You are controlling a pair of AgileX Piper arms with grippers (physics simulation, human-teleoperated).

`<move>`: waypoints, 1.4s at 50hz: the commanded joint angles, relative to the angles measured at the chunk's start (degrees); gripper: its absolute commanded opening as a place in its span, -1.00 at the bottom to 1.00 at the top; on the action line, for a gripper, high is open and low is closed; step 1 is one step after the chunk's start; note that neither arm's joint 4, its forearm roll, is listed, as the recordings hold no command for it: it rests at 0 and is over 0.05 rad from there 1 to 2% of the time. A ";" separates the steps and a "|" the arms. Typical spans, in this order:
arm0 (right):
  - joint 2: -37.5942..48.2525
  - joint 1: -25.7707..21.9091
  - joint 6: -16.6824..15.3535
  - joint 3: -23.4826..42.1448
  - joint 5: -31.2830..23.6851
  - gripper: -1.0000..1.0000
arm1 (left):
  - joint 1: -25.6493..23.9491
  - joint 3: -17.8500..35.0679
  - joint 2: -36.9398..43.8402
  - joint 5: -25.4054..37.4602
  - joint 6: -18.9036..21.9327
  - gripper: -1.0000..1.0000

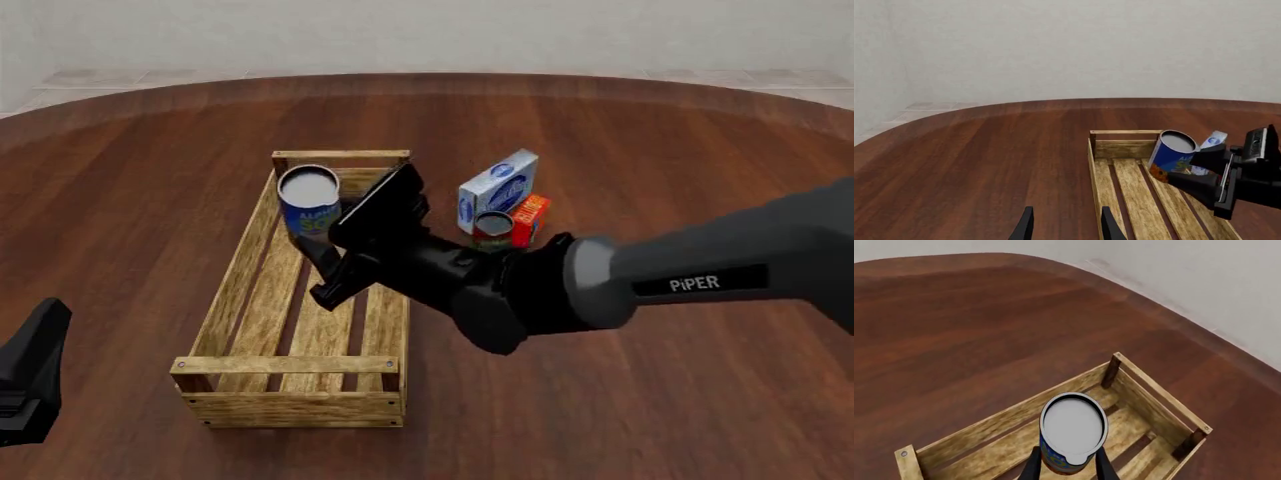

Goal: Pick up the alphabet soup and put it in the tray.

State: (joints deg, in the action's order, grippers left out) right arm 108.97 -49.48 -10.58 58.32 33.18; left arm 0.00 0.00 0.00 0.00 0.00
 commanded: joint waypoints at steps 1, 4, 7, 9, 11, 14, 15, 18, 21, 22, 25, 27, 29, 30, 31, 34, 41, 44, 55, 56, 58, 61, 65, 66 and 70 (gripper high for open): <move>3.69 -0.35 1.21 2.55 0.62 -1.00 | 0.00 0.00 0.00 0.00 0.00 1.00; 4.81 -0.51 1.29 2.89 0.82 -1.00 | 0.00 0.00 0.00 0.00 0.00 1.00; 5.69 -0.52 0.97 3.25 0.98 -1.00 | 0.00 0.00 0.00 0.00 0.00 1.00; 6.08 -0.50 0.04 3.20 1.27 -1.00 | 0.00 0.00 0.00 0.00 0.00 1.00; 6.36 -0.38 2.06 3.64 0.85 -1.00 | 0.00 0.00 0.00 0.00 0.00 1.00; 7.49 -0.47 1.33 3.88 1.10 -1.00 | 0.00 0.00 0.00 0.00 0.00 1.00; 7.92 -0.45 1.05 4.01 1.16 -1.00 | 0.00 0.00 0.00 0.00 0.00 1.00; 9.14 -0.21 1.11 4.77 0.93 -1.00 | 0.00 0.00 0.00 0.00 0.00 1.00; 10.35 -0.02 0.92 5.50 0.74 -1.00 | 0.00 0.00 0.00 0.00 0.00 1.00; 10.65 0.05 1.01 5.73 0.61 -1.00 | 0.00 0.00 0.00 0.00 0.00 1.00; 11.10 0.16 1.03 6.00 0.54 -1.00 | 0.00 0.00 0.00 0.00 0.00 1.00; 11.18 0.15 1.04 6.01 0.54 -1.00 | 0.00 0.00 0.00 0.00 0.00 1.00; 11.44 0.17 1.08 6.11 0.55 -1.00 | 0.00 0.00 0.00 0.00 0.00 1.00; 11.59 0.17 1.06 6.17 0.54 -1.00 | 0.00 0.00 0.00 0.00 0.00 1.00; 11.72 0.08 1.16 6.19 0.48 -1.00 | 0.00 0.00 0.00 0.00 0.00 1.00; 12.19 0.12 1.05 6.37 0.42 -1.00 | 0.00 0.00 0.00 0.00 0.00 1.00; 13.28 0.03 1.00 6.97 0.25 -1.00 | 0.00 0.00 0.00 0.00 0.00 1.00; 13.33 -0.06 0.98 7.04 0.18 -1.00 | 0.00 0.00 0.00 0.00 0.00 1.00; 13.43 -0.26 0.89 7.37 -0.58 1.00 | 0.00 0.00 0.00 0.00 0.00 1.00; 13.36 -0.36 0.83 7.29 -0.70 1.00 | 0.00 0.00 0.00 0.00 0.00 1.00; 13.24 -0.28 0.80 7.32 -0.81 1.00 | 0.00 0.00 0.00 0.00 0.00 1.00; 12.95 -0.29 0.88 7.41 -1.25 1.00 | 0.00 0.00 0.00 0.00 0.00 1.00; 12.72 -0.31 0.83 7.36 -1.41 1.00 | 0.00 0.00 0.00 0.00 0.00 1.00; 12.70 -0.36 0.79 7.36 -1.44 1.00 | 0.00 0.00 0.00 0.00 0.00 1.00; 12.51 -0.45 0.75 7.35 -1.57 1.00 | 0.00 0.00 0.00 0.00 0.00 1.00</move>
State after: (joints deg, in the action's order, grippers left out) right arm 121.90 -49.78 -9.94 65.52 32.10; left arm 0.00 0.00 0.00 0.00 0.00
